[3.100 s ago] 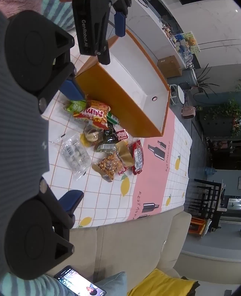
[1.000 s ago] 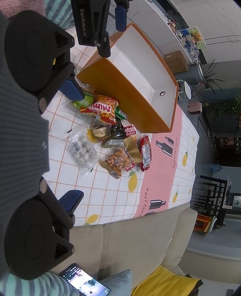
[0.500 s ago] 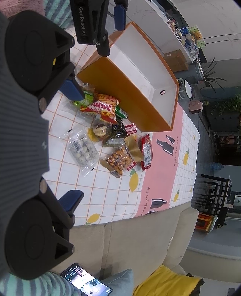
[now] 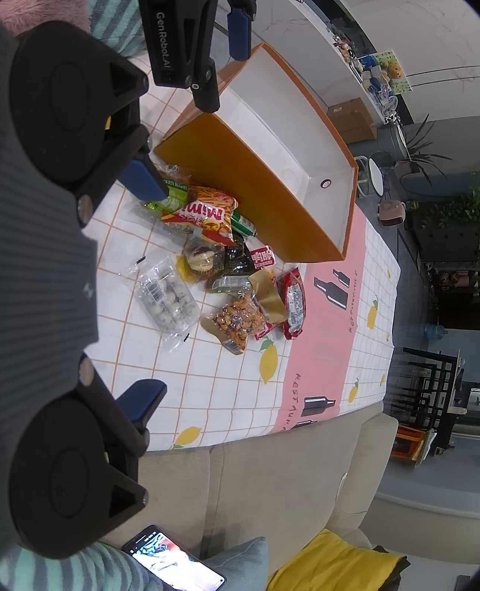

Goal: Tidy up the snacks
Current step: 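Reach the left gripper to the Mimi bag while the right approaches the clear tray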

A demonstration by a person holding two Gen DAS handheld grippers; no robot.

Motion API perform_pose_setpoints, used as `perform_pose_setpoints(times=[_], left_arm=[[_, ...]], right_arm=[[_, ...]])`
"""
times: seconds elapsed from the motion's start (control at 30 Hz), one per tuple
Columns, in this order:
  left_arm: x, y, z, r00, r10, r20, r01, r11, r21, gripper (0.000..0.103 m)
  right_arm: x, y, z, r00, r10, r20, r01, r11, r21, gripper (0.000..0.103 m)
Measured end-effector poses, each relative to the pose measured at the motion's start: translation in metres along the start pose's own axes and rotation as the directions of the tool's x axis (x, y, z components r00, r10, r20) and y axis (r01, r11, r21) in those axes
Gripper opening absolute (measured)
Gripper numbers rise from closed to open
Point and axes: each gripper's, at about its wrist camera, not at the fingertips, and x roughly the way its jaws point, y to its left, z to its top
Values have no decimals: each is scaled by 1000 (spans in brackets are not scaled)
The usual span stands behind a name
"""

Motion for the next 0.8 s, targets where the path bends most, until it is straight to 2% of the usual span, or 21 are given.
perform_pose_setpoints(times=[0.17, 0.33, 0.47, 0.53, 0.6, 0.67, 0.73, 0.8], left_arm=[[0, -1, 1, 1000, -14, -4, 14, 1000, 3, 80], [-5, -1, 2, 996, -89, 30, 89, 996, 0, 77], [-3, -8, 5, 985, -174, 18, 174, 985, -1, 59], [0, -14, 7, 979, -206, 7, 206, 979, 12, 55], [6, -21, 11, 976, -217, -3, 217, 976, 30, 54], [13, -28, 16, 971, -237, -13, 237, 971, 41, 54], [21, -34, 21, 968, -249, -29, 250, 967, 49, 55], [29, -40, 26, 967, -254, -28, 256, 964, 67, 61]], right_arm=[[1, -1, 1, 1000, 1, -4, -1, 1000, 8, 99], [5, -11, 0, 1000, 26, -9, -25, 999, 42, 99], [13, -20, -3, 999, 38, -6, -38, 997, 61, 99], [15, -24, -5, 999, 28, 17, -29, 998, 58, 99], [17, -26, -6, 999, -5, 43, 3, 999, 40, 99], [23, -29, -6, 999, -19, 32, 18, 999, 28, 96], [32, -36, -4, 1000, 12, 5, -12, 999, 40, 85], [43, -43, -5, 999, 25, -22, -24, 997, 72, 82]])
